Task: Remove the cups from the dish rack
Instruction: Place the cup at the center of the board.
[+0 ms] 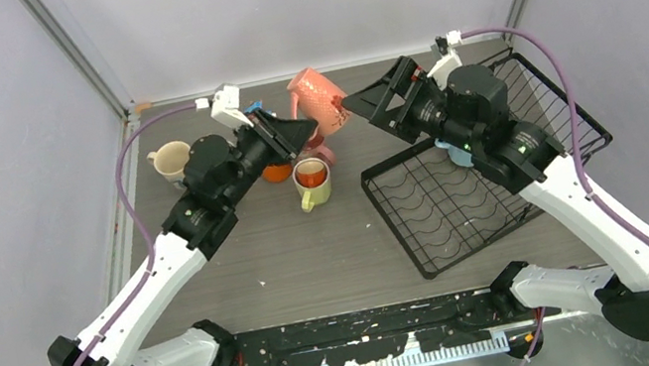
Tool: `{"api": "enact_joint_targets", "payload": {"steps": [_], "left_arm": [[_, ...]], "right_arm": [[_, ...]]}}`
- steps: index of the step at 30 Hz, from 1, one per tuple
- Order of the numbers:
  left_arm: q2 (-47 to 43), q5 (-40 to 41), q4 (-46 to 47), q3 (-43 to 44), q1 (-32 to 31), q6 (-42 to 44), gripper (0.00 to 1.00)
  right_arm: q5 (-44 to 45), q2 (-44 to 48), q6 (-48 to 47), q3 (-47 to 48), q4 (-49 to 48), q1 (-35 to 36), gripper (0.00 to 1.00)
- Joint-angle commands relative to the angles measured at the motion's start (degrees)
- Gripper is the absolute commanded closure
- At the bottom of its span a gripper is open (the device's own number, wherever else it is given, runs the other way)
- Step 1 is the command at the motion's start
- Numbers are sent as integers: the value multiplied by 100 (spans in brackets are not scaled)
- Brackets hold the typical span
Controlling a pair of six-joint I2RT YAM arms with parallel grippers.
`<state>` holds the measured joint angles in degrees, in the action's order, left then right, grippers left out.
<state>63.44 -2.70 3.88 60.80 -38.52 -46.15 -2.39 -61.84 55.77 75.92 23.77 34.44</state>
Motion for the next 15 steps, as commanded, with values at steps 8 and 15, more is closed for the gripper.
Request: {"api": "enact_joint_targets", "payload": {"steps": [8,15], "left_arm": [[-85,-783,1190,494,156,-1523,100],[13,-911,1618,334,159,-1964,100]], "right_arm": [[-410,178,929,-655,-1955,44,0],[-186,37,1037,-734,-2578,205,13]]}}
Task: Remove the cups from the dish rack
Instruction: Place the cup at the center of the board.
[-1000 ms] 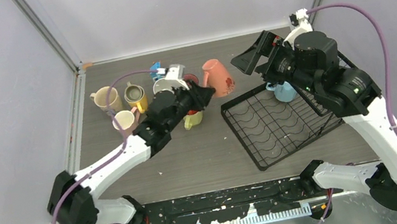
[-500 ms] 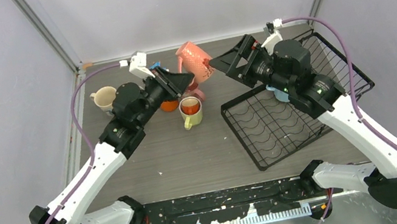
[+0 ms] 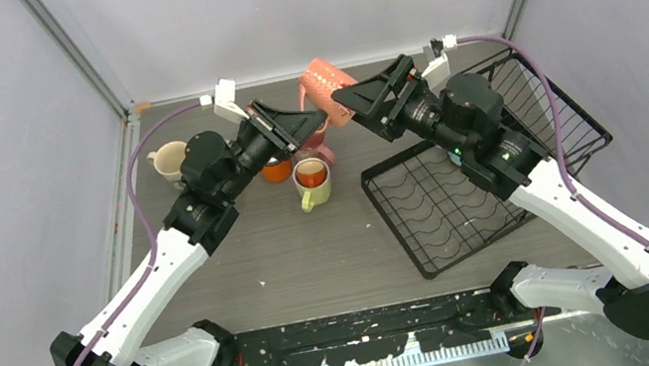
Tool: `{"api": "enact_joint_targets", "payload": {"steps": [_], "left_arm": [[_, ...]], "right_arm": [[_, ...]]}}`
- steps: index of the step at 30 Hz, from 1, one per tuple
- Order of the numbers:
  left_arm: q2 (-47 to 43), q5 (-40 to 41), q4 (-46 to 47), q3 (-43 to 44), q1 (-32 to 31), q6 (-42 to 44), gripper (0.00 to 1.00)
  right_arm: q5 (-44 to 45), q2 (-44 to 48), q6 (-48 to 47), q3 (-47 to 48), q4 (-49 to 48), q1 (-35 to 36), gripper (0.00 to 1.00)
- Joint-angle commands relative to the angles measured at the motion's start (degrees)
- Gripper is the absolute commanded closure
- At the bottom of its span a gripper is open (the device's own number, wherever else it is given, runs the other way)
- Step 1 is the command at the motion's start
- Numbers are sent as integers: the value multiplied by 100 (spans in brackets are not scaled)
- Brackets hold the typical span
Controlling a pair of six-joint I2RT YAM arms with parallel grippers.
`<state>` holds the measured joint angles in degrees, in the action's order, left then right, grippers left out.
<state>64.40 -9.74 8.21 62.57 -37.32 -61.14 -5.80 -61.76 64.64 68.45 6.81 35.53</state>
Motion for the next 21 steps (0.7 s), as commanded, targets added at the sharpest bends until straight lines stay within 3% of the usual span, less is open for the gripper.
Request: {"api": "enact_joint_targets", "payload": {"steps": [1,4,9,14,18,21], "left_arm": [[-79,-208,1267,111,33,-537,100],[-95,-201,1316,6,40,-623,100],[-138,-148,1519,-186,34,-749,100],[-273,-9,1498,-277,39,-652,100],[-272,-98,1363,-201,40,-577,100],[-270,-239,1355,-225,37,-587,100]], "right_arm": [[185,-21,192,7,-985,117,16],[291,-126,344,-14,-1281,141,28],[458,-284,503,-14,-1495,153,38],[523,-330,561,-1,-1597,149,54],[540,-323,545,2,-1621,154,73],[536,-352,524,73,-1588,153,95]]}}
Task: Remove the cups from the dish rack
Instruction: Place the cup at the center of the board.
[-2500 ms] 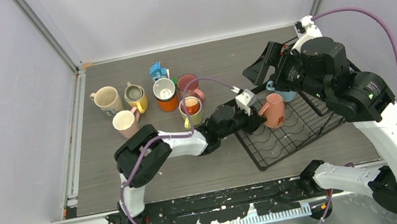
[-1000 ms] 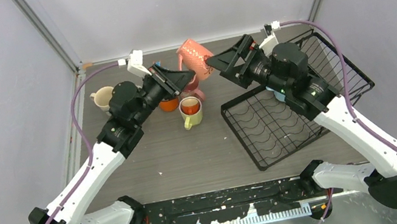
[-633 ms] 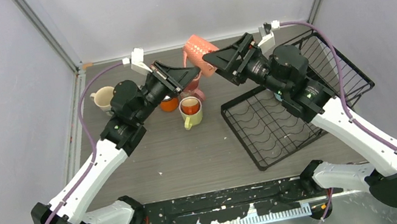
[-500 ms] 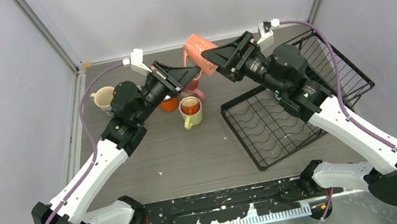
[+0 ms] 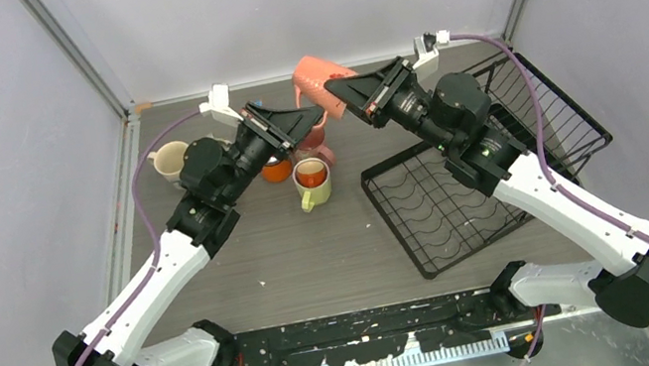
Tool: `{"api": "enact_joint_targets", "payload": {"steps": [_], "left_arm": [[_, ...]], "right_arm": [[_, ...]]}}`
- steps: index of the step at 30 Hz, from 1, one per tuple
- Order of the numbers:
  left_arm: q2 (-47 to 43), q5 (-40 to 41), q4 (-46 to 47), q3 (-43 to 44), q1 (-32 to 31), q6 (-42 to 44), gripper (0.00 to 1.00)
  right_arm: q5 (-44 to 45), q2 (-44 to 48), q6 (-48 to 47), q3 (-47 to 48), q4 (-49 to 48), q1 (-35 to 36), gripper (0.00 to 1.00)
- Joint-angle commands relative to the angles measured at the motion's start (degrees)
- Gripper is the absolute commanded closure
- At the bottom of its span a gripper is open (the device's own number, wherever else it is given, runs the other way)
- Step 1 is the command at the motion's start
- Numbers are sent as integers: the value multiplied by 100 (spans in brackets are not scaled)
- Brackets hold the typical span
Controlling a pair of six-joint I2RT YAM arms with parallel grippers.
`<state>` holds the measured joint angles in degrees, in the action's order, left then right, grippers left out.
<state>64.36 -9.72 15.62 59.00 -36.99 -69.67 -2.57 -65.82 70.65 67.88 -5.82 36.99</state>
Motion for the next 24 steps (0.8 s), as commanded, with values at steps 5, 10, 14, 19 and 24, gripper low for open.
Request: {"api": "enact_joint_targets", "payload": {"steps": [5,10,14,19,24], "left_arm": [[-250,-536,577,32,3,121,65],[-544,-581,-86,-6,1,464,0],[-1025,-252,-1230,54,4,1107,0],[-1729,585,-3374,537,1,2233,0],[-2220,1161,-4759,1155,3,3090,0]], "right_arm": [[238,28,-87,177,-392,7,99],[444,65,-189,274,-312,15,99],[546,25,-448,576,154,11,99],[674,-233,-960,1245,1479,84,99],[771,-785,-1478,2080,2511,352,99]]}}
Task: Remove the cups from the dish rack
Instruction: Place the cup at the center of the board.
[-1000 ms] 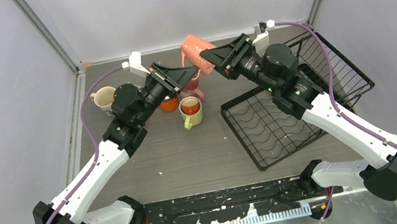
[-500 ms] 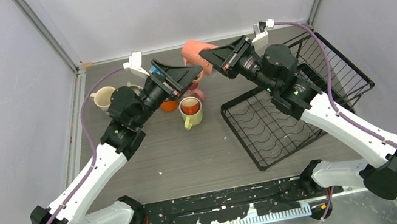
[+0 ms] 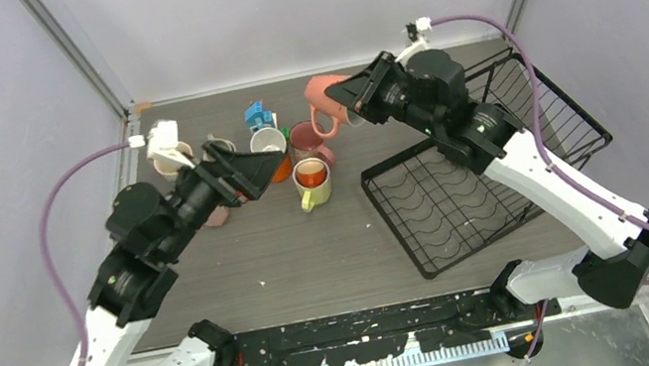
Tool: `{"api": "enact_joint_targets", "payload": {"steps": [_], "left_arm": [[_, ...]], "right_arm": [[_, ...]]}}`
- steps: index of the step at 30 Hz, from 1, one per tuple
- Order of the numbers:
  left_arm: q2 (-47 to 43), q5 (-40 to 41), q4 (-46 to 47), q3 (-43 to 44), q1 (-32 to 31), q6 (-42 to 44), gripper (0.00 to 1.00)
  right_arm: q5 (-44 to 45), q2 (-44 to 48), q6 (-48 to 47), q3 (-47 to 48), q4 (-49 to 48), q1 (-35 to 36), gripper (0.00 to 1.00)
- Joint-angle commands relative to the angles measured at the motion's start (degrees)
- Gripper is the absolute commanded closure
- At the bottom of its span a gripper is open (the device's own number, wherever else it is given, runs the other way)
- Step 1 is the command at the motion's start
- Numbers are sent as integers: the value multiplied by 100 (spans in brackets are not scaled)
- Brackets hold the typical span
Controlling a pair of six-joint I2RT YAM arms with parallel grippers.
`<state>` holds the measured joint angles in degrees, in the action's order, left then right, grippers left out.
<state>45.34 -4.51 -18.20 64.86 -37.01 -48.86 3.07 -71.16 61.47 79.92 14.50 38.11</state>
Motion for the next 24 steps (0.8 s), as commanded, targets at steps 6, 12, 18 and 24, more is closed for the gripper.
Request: {"api": "enact_joint_targets", "payload": {"steps": [6,12,18,24], "left_arm": [[-743,842,-1997,1058,3,1422,0],[-965,874,-2272,1351,5,1641,0],[-1083,792,-2468,1578,2,1789,0],[-1221,678,-2542,1564,2,1768,0]], "right_arm": [[368,-1267,-1111,1844,1368,785,99],[477,-2416,-1599,2843,2021,1370,99],[294,-3609,-2225,3787,2475,1666,99],[8,-4611,-2699,4720,2874,1803,99]]}}
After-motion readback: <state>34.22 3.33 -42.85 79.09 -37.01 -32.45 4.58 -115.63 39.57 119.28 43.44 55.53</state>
